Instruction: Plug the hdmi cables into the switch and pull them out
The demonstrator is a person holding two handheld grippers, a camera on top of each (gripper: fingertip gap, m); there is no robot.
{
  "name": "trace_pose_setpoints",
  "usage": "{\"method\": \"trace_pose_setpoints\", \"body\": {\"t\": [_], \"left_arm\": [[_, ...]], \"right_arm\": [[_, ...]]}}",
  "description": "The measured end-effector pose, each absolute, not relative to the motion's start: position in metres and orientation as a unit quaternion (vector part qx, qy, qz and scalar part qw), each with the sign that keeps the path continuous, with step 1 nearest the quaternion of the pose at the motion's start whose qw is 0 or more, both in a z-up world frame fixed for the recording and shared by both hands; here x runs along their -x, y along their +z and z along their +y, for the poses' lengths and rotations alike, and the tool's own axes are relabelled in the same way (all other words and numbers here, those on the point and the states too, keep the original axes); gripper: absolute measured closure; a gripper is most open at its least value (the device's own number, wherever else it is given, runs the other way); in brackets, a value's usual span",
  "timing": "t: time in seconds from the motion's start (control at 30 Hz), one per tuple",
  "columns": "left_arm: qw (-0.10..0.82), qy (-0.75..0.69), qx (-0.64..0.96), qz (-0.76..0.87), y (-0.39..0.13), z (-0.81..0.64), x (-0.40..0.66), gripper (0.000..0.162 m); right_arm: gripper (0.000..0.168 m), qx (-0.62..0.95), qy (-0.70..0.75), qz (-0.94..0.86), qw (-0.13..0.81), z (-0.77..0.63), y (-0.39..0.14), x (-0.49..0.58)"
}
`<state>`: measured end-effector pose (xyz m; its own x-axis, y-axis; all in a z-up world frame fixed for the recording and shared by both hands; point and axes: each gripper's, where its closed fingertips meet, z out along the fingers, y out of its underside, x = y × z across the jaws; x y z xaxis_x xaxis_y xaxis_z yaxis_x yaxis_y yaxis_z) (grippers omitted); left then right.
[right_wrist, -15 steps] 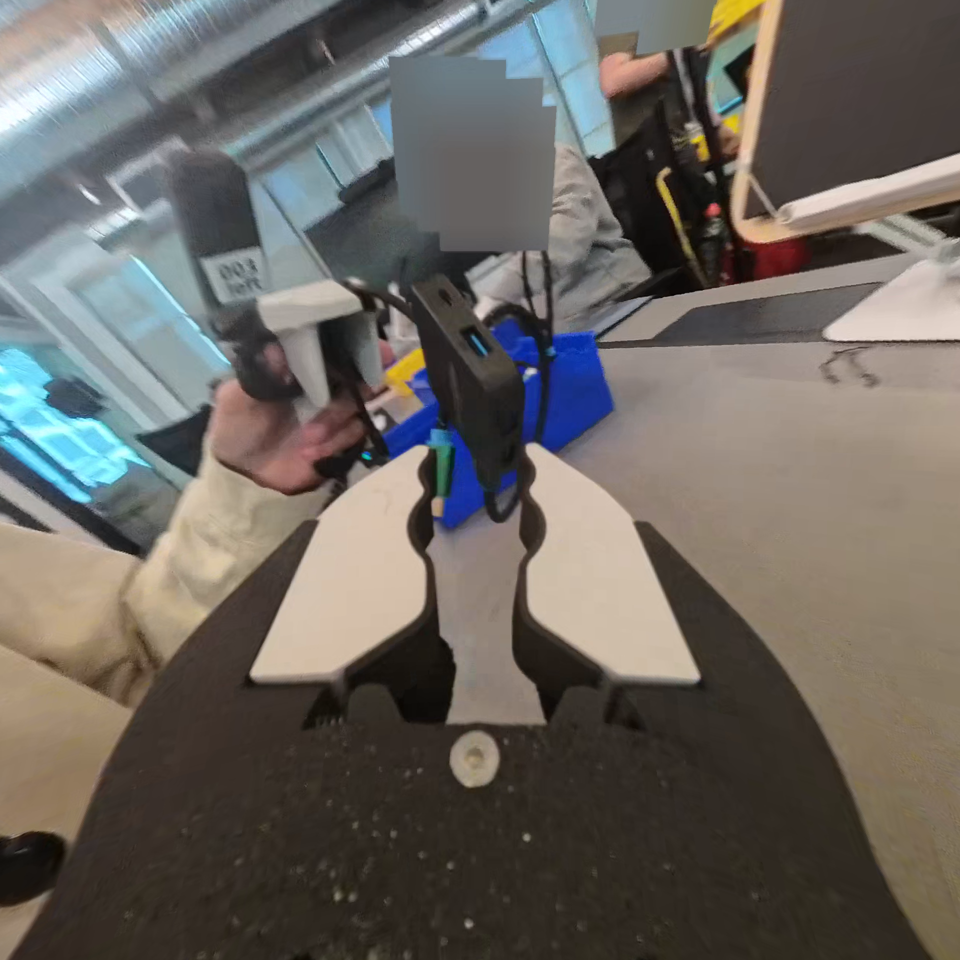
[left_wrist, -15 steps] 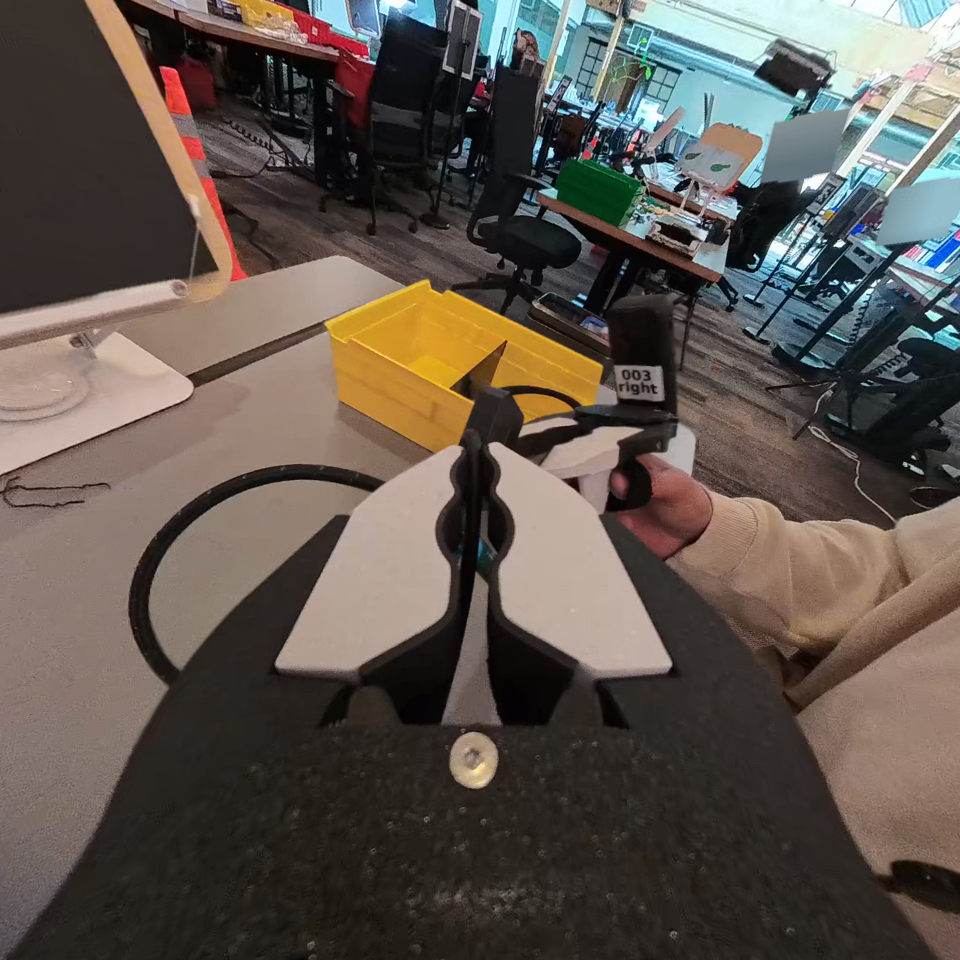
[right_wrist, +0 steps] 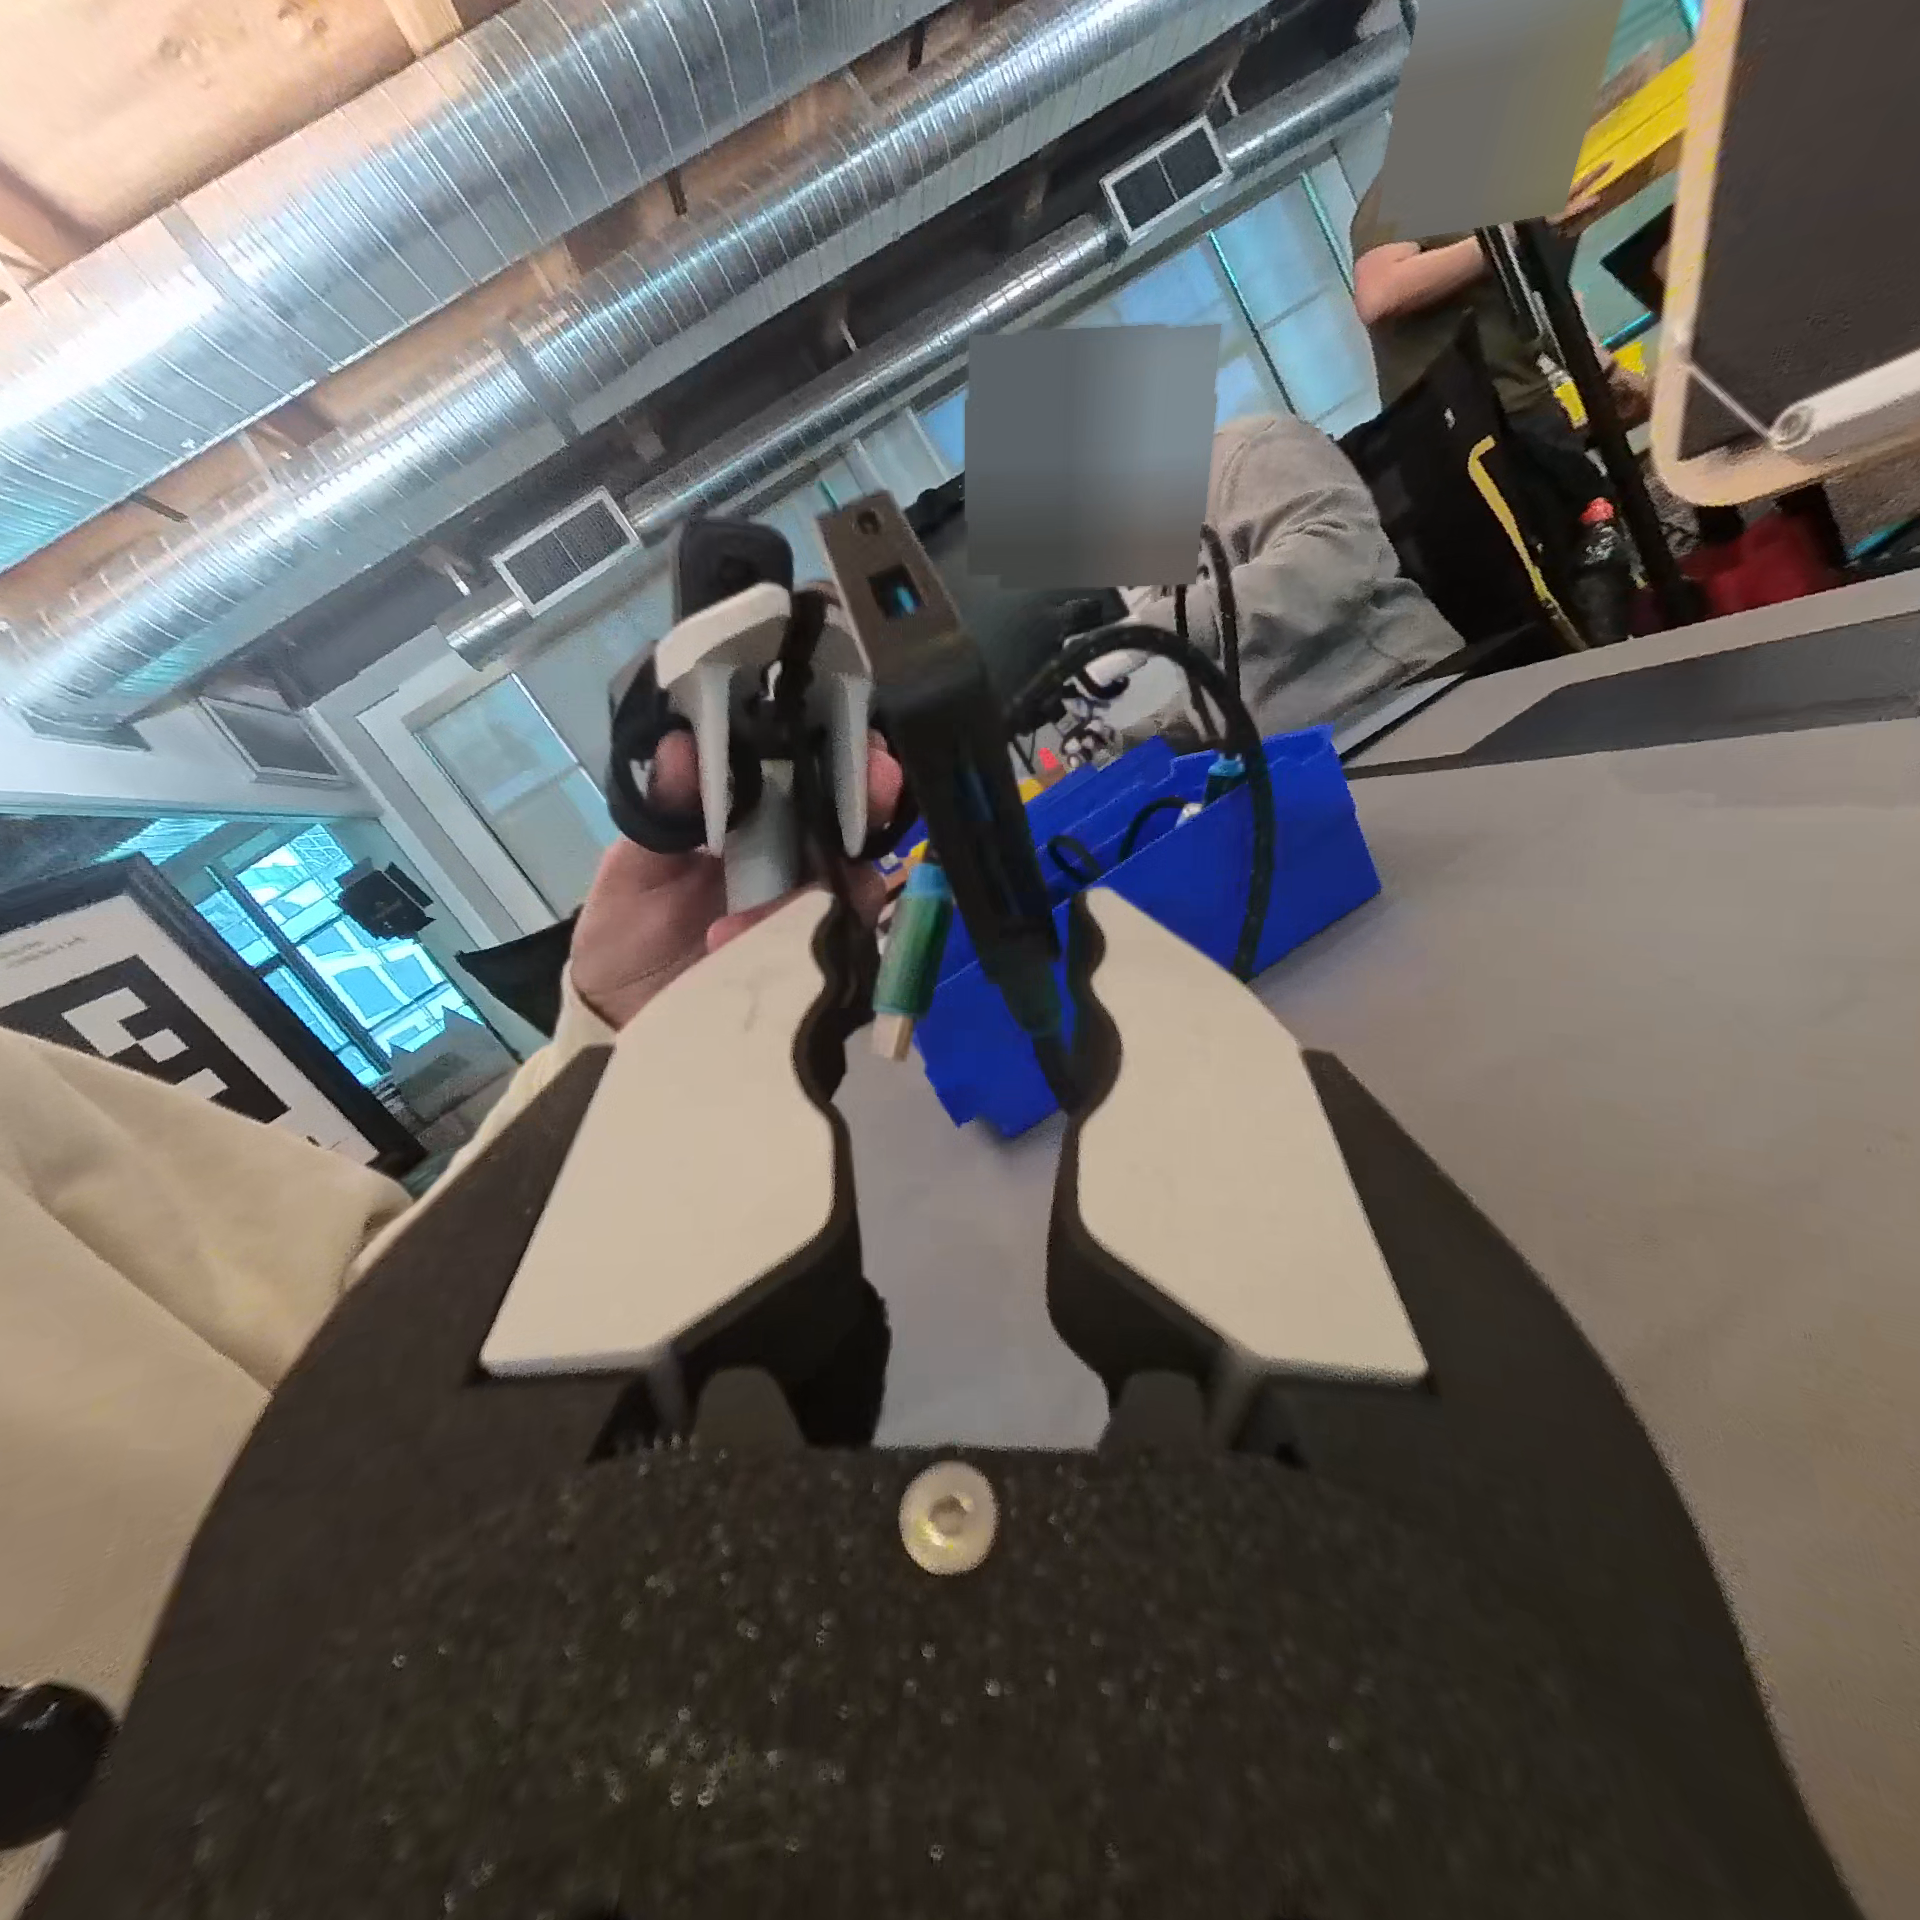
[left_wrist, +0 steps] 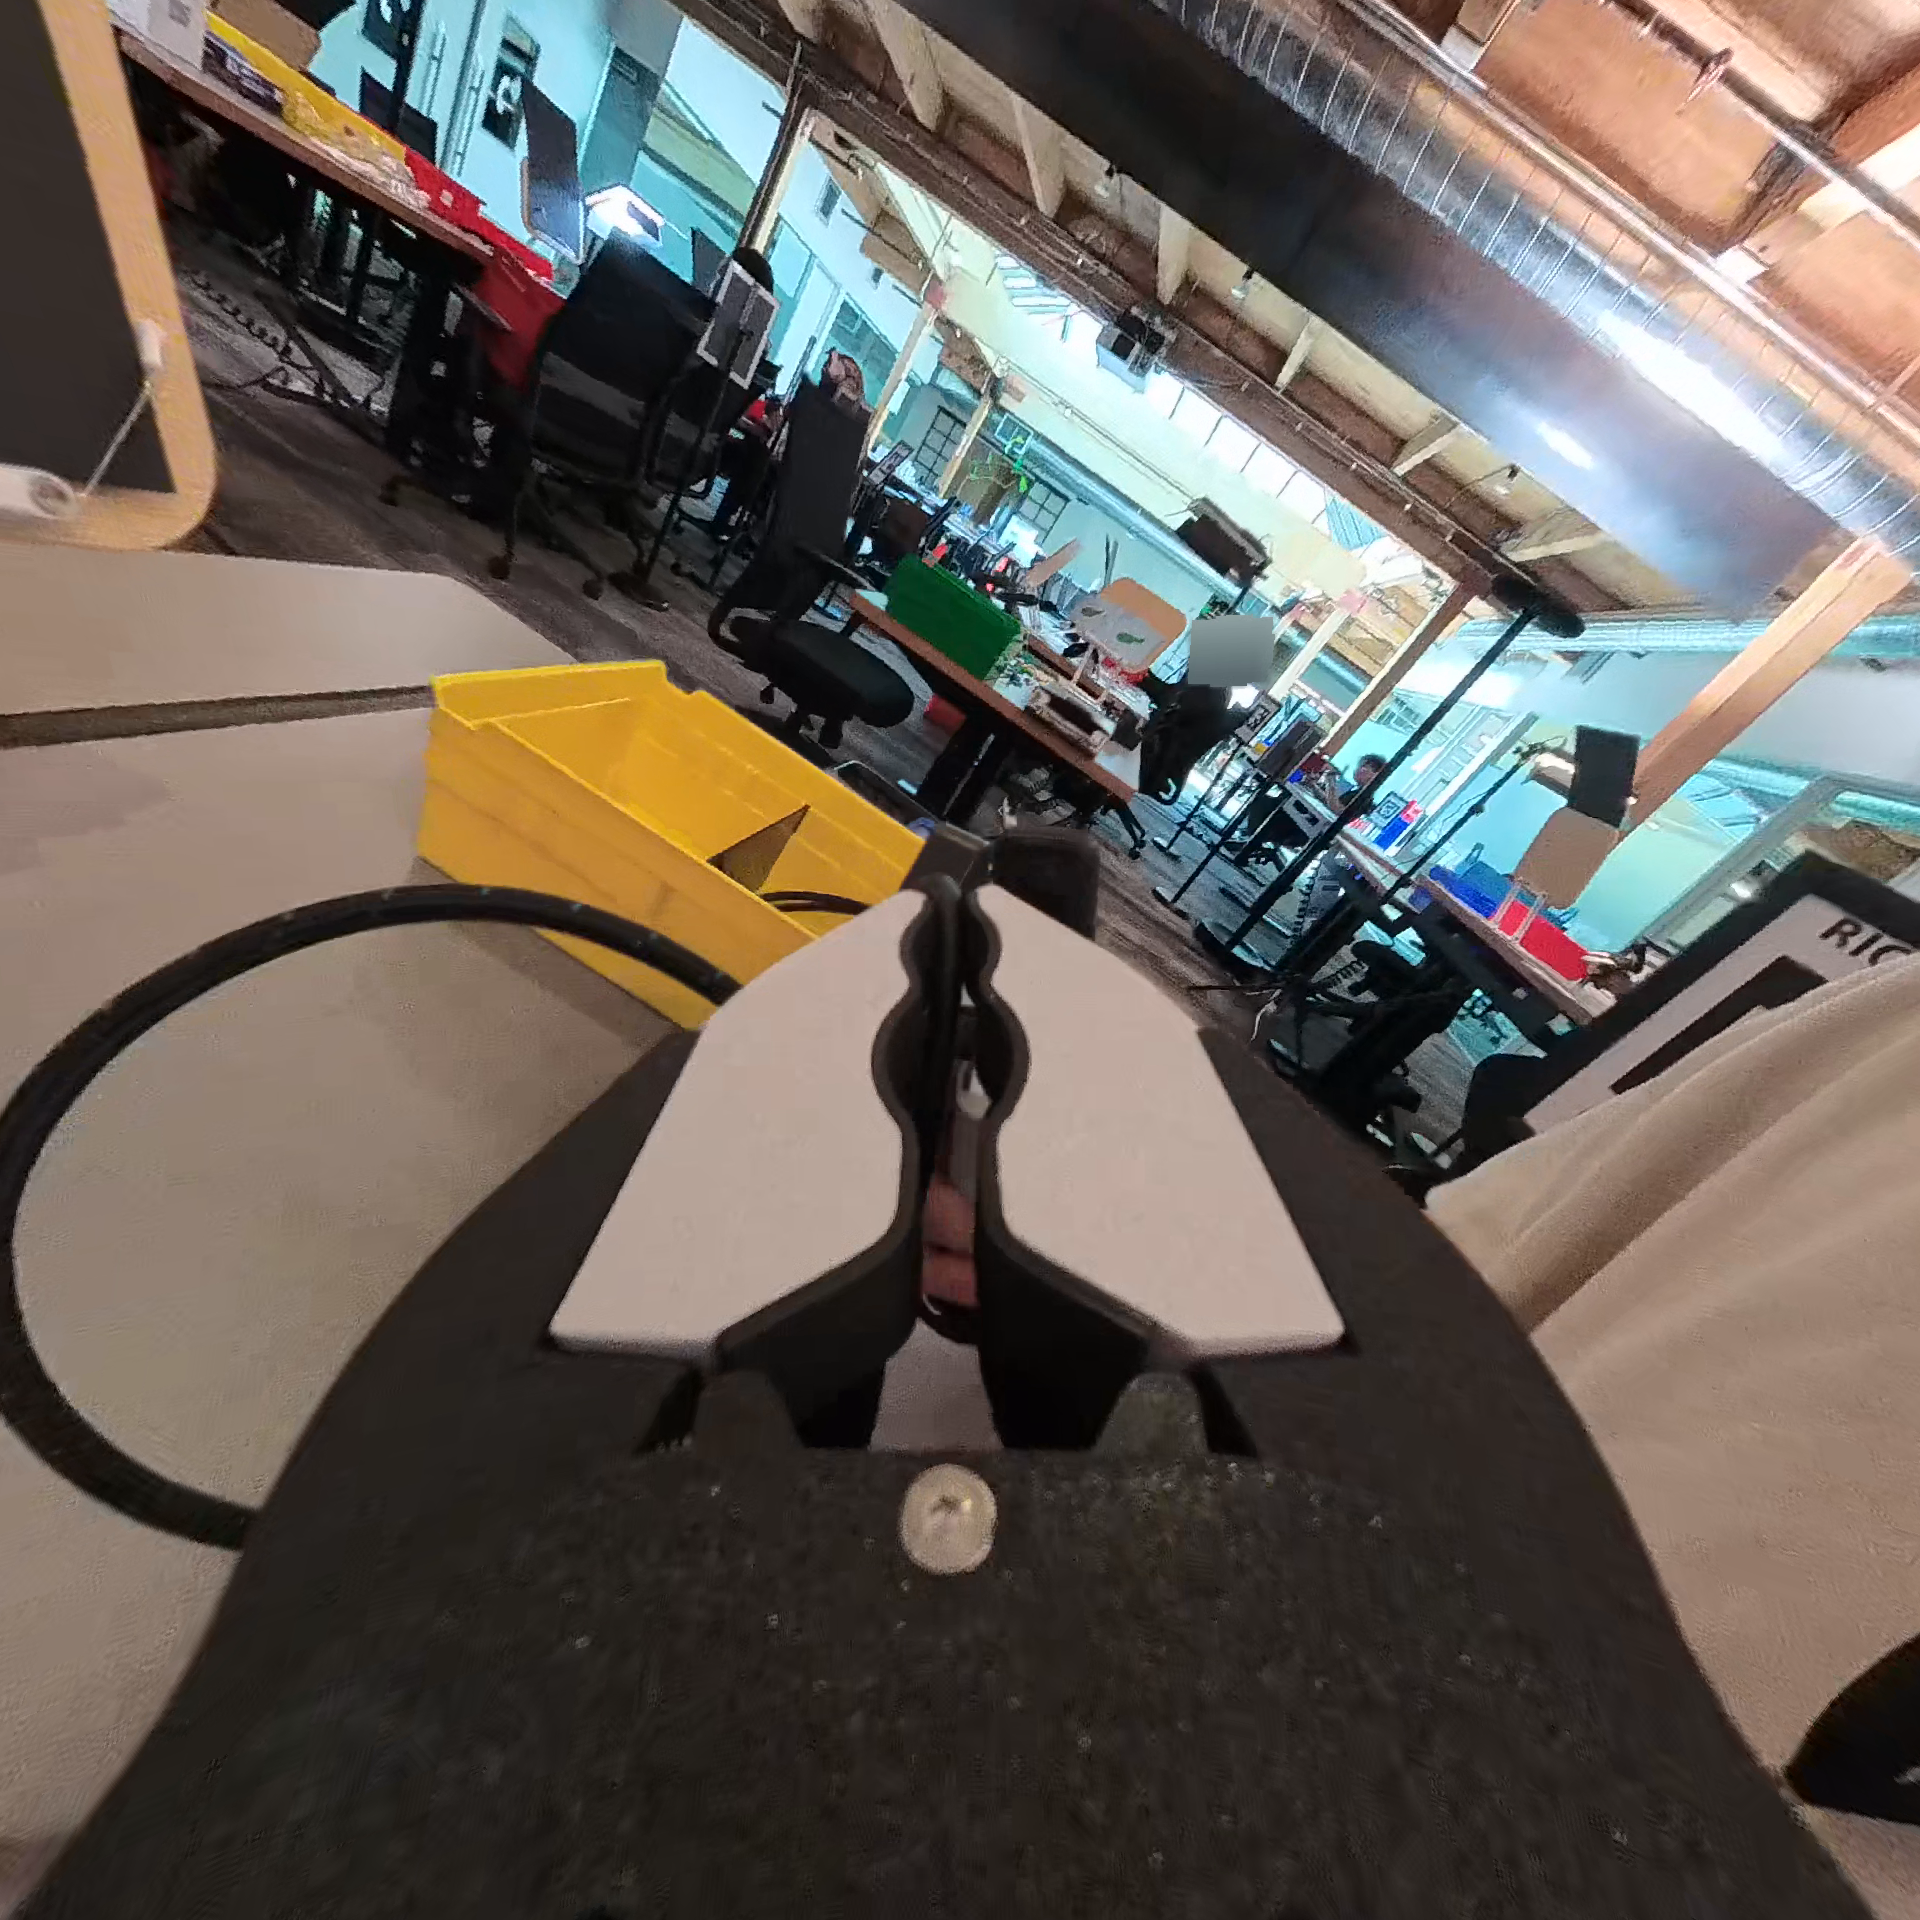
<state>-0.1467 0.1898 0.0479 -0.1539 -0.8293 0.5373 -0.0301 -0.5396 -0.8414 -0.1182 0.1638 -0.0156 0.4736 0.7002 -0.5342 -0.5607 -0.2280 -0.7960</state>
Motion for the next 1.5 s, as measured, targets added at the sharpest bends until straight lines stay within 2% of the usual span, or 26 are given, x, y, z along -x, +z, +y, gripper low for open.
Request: {"method": "trace_pose_setpoints", "body": {"t": [0.03,0.1,0.3,0.37,0.4,0.5,0.57,0.63,0.77,0.87,0.97,1.03,1.07,1.13,1.23,1.37,1.4,1.47,1.5], "left_arm": [[0.298,-0.658,0.582,0.374,0.041,0.190,0.146,0.159],[0.298,-0.629,0.606,0.386,0.024,0.193,0.146,0.159],[0.298,-0.420,0.690,0.508,-0.055,0.203,0.149,0.155],[0.325,-0.354,0.679,0.555,-0.058,0.203,0.151,0.130],[0.341,-0.338,0.663,0.574,-0.053,0.200,0.151,0.123],[0.338,-0.357,0.630,0.602,-0.032,0.181,0.146,0.113],[0.290,-0.391,0.635,0.601,-0.030,0.168,0.145,0.108],[0.245,-0.425,0.649,0.581,-0.032,0.161,0.144,0.094],[0.216,-0.455,0.681,0.531,-0.043,0.165,0.144,0.082],[0.178,-0.480,0.690,0.512,-0.055,0.159,0.142,0.080],[0.173,-0.493,0.693,0.497,-0.061,0.159,0.140,0.090],[0.165,-0.510,0.690,0.486,-0.061,0.160,0.142,0.090],[0.163,-0.520,0.688,0.479,-0.062,0.163,0.144,0.090],[0.156,-0.546,0.684,0.457,-0.060,0.170,0.151,0.090],[0.148,-0.594,0.679,0.406,-0.055,0.183,0.163,0.090],[0.147,-0.626,0.676,0.361,-0.058,0.188,0.166,0.090],[0.146,-0.631,0.674,0.355,-0.058,0.188,0.165,0.090],[0.148,-0.634,0.672,0.352,-0.060,0.186,0.165,0.090],[0.148,-0.634,0.669,0.359,-0.060,0.184,0.167,0.090]], "right_arm": [[0.133,0.602,0.496,-0.059,0.622,0.165,-0.016,0.118],[0.152,0.614,0.460,-0.068,0.638,0.164,-0.016,0.110],[0.155,0.695,0.228,-0.176,0.659,0.161,-0.012,0.103],[0.155,0.718,0.129,-0.243,0.640,0.161,-0.017,0.112],[0.155,0.733,0.077,-0.276,0.617,0.162,-0.024,0.115],[0.155,0.736,-0.017,-0.344,0.583,0.162,-0.037,0.125],[0.155,0.734,-0.017,-0.359,0.576,0.162,-0.041,0.133],[0.154,0.735,-0.034,-0.364,0.571,0.163,-0.046,0.134],[0.154,0.725,-0.083,-0.383,0.567,0.163,-0.055,0.134],[0.155,0.713,-0.096,-0.395,0.571,0.163,-0.056,0.142],[0.155,0.705,-0.094,-0.409,0.572,0.163,-0.057,0.154],[0.154,0.702,-0.084,-0.406,0.579,0.163,-0.057,0.156],[0.152,0.702,-0.067,-0.409,0.579,0.162,-0.058,0.158],[0.125,0.716,-0.046,-0.398,0.572,0.161,-0.062,0.151],[0.116,0.743,0.028,-0.379,0.551,0.154,-0.073,0.142],[0.119,0.760,0.087,-0.370,0.527,0.149,-0.094,0.151],[0.126,0.762,0.091,-0.367,0.526,0.149,-0.098,0.154],[0.158,0.758,0.083,-0.357,0.540,0.151,-0.100,0.155],[0.159,0.757,0.069,-0.343,0.552,0.154,-0.097,0.150]]}}
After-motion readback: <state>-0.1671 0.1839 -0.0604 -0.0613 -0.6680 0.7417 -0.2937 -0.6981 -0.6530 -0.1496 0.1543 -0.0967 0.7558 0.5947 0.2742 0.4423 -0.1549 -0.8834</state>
